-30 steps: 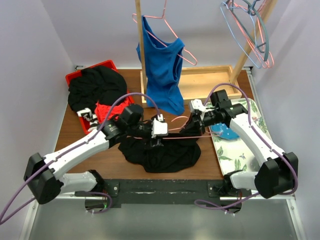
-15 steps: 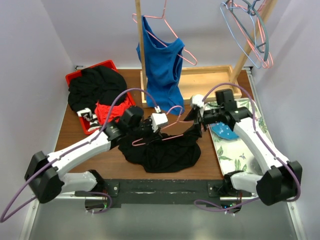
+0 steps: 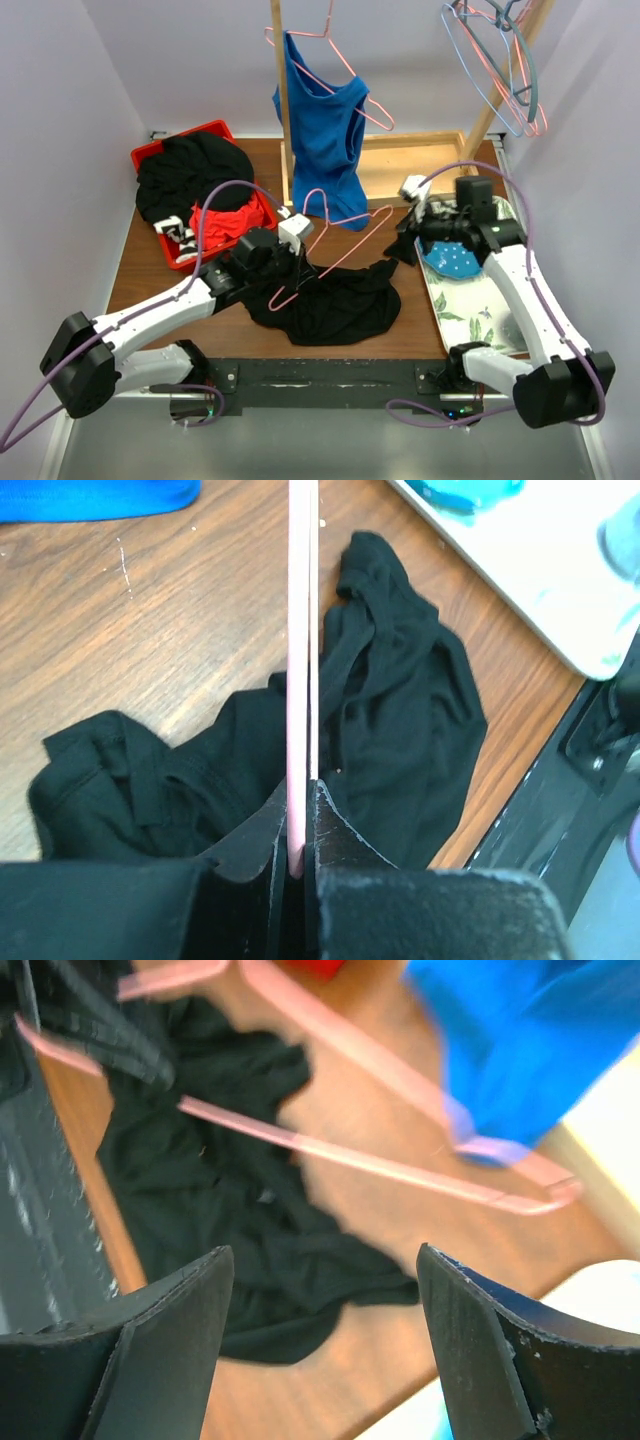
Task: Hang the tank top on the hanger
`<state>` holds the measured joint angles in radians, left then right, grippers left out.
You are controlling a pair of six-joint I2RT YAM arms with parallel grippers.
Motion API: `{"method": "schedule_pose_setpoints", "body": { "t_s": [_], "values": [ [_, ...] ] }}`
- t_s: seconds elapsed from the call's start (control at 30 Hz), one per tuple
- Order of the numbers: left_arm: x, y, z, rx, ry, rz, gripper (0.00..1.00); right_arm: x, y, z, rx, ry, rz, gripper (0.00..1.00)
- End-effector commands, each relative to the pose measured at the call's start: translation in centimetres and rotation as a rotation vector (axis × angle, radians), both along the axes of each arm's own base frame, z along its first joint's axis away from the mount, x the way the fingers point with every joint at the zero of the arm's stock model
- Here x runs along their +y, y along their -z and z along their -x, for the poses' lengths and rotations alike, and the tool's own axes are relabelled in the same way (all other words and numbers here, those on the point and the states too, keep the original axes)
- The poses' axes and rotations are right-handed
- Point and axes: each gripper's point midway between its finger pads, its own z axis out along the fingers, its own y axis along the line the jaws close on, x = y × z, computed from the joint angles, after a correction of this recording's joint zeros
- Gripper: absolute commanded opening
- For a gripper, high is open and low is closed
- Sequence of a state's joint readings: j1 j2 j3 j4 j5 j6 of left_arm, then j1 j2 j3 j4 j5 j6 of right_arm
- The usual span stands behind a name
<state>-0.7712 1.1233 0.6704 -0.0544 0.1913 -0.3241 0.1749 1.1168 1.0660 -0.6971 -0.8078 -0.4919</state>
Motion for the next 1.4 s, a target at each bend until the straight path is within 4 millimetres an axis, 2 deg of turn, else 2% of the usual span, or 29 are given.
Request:
{"method": "schedule_pose_setpoints", "body": {
  "t_s": [0.0, 0.03, 0.07, 0.1, 0.13, 0.2, 0.27, 0.5, 0.57, 0.7, 0.77, 0.87, 1.1, 1.13, 1.17, 1.23, 1.27, 1.37],
  "values": [
    [-1.4, -2.2, -1.8, -0.012, -0.078, 0.138, 0.00, 1.9, 6.2, 1.9, 0.146, -0.032, 0.152, 0.77],
    [-1.5, -2.4, -1.8, -0.014, -0.075, 0.150, 0.00, 2.4, 7.0, 1.7, 0.154, -0.024, 0.175, 0.76],
    [-1.6, -2.4, -1.8, -0.011, -0.074, 0.154, 0.00, 2.0, 8.4, 0.8, 0.171, 0.023, 0.221, 0.74],
    [-1.6, -2.3, -1.7, -0.003, -0.078, 0.158, 0.00, 2.1, 9.0, -0.3, 0.172, 0.076, 0.225, 0.73],
    [-1.6, -2.2, -1.7, 0.000, -0.078, 0.161, 0.00, 2.2, 9.5, -0.9, 0.172, 0.100, 0.243, 0.98],
    [-1.5, -1.8, -1.5, 0.010, -0.084, 0.163, 0.00, 1.6, 11.4, -2.7, 0.184, 0.199, 0.299, 0.99],
    [-1.3, -1.6, -1.5, 0.011, -0.093, 0.165, 0.00, 1.6, 12.4, -3.3, 0.204, 0.234, 0.311, 0.99],
    [-0.7, -0.2, -1.3, 0.038, -0.128, 0.162, 0.00, 2.4, 14.1, -3.5, 0.222, 0.237, 0.299, 0.99],
    [-0.7, -0.2, -1.4, 0.038, -0.135, 0.169, 0.00, 2.4, 14.6, -3.5, 0.232, 0.246, 0.308, 0.92],
    [-0.6, 0.4, -1.2, 0.052, -0.145, 0.172, 0.00, 2.2, 15.4, -3.7, 0.249, 0.271, 0.328, 0.54],
    [-0.6, 0.5, -1.2, 0.056, -0.147, 0.174, 0.00, 2.3, 15.6, -3.5, 0.260, 0.267, 0.331, 0.45],
    [-0.5, 0.8, -1.1, 0.061, -0.152, 0.173, 0.00, 2.2, 16.0, -3.2, 0.275, 0.265, 0.337, 0.44],
    [0.0, 1.3, -1.2, 0.069, -0.178, 0.157, 0.00, 1.9, 17.6, -1.1, 0.345, 0.225, 0.368, 0.45],
    [0.0, 1.3, -1.2, 0.069, -0.180, 0.157, 0.00, 1.8, 17.6, -1.0, 0.350, 0.222, 0.371, 0.42],
    [0.1, 1.3, -1.1, 0.070, -0.181, 0.158, 0.00, 1.8, 17.6, -0.9, 0.353, 0.218, 0.372, 0.29],
    [0.2, 1.4, -1.1, 0.071, -0.182, 0.154, 0.00, 1.8, 17.4, -0.7, 0.357, 0.209, 0.374, 0.17],
    [0.2, 1.5, -1.1, 0.070, -0.183, 0.152, 0.00, 1.7, 17.2, -0.6, 0.357, 0.206, 0.382, 0.08],
    [0.4, 1.2, -0.9, 0.055, -0.172, 0.148, 0.00, 1.4, 16.1, -0.6, 0.340, 0.211, 0.391, 0.00]
  ]
}}
